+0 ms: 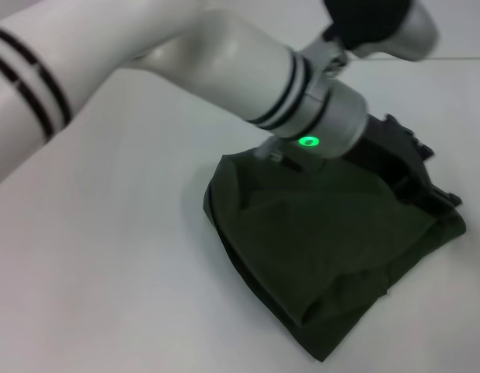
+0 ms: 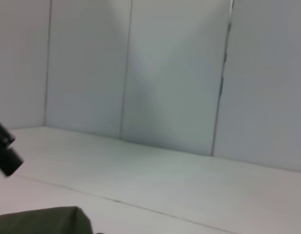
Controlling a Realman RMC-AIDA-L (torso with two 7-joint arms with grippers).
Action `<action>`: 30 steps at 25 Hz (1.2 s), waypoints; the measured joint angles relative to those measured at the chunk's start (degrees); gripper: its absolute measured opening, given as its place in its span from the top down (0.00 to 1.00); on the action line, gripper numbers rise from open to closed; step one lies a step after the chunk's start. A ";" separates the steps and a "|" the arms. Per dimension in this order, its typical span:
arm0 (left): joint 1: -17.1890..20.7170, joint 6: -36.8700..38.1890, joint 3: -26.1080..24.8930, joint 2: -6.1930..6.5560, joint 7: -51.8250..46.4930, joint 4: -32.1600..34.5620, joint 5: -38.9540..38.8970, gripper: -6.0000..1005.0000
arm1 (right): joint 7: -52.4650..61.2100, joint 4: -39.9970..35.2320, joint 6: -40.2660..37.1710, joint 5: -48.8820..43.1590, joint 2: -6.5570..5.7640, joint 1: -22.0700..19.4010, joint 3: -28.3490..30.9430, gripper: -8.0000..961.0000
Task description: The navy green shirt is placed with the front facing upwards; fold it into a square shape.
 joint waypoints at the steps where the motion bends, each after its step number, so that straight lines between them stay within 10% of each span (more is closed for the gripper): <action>1: 1.15 0.02 -0.89 0.03 0.48 0.57 -0.31 0.38 | 1.00 -1.20 -0.01 -0.74 0.19 0.03 0.00 0.99; 7: 12.33 3.73 -9.14 0.20 9.26 3.98 -6.77 0.10 | 12.68 -15.27 -2.02 -8.90 3.09 0.75 -0.22 0.99; 14: 24.46 19.49 -30.37 0.44 26.50 -1.49 -13.11 0.09 | 26.83 -29.20 -12.36 -18.97 3.85 4.00 -0.46 0.99; 20: 31.63 35.18 -48.61 2.40 43.61 -12.24 -12.47 0.09 | 39.22 -41.16 -18.76 -26.58 4.13 7.37 -5.09 0.74; 30: 40.04 43.59 -60.36 2.75 52.11 -15.74 -4.69 0.09 | 61.68 -57.91 -22.13 -39.98 4.00 14.84 -24.90 0.45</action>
